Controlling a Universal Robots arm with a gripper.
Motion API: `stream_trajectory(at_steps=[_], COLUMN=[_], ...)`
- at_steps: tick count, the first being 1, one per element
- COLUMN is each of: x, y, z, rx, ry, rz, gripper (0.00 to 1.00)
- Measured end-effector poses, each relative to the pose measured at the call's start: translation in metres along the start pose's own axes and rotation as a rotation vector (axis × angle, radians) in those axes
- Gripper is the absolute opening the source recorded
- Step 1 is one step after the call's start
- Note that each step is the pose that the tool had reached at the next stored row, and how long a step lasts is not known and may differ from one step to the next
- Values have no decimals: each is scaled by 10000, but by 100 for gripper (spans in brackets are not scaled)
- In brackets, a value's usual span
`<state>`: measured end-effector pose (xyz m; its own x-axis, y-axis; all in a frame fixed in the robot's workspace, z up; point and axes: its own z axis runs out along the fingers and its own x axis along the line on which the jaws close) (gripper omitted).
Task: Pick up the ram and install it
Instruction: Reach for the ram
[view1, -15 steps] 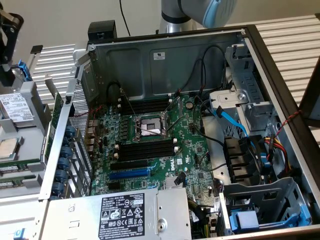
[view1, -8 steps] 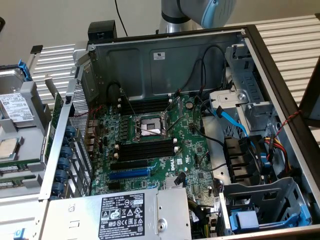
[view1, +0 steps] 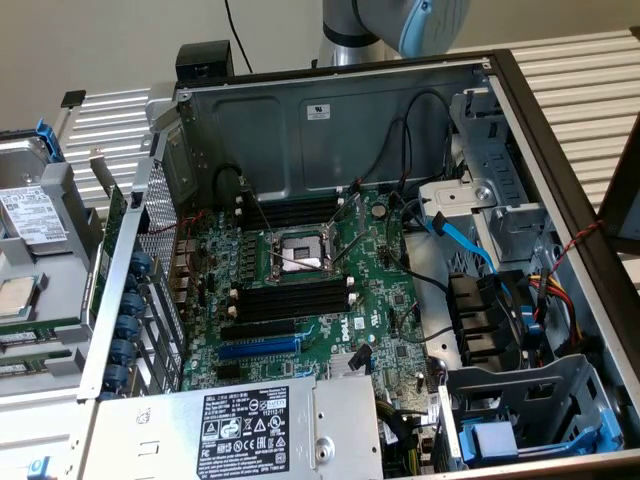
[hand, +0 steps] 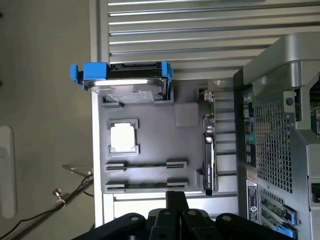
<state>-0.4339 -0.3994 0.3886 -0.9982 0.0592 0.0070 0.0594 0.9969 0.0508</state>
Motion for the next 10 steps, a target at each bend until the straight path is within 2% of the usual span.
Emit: stream_trajectory(at_steps=[10], x=[95], y=[-7], z=[3], rx=[-40], ry=[4], rz=[-4], gripper=[11])
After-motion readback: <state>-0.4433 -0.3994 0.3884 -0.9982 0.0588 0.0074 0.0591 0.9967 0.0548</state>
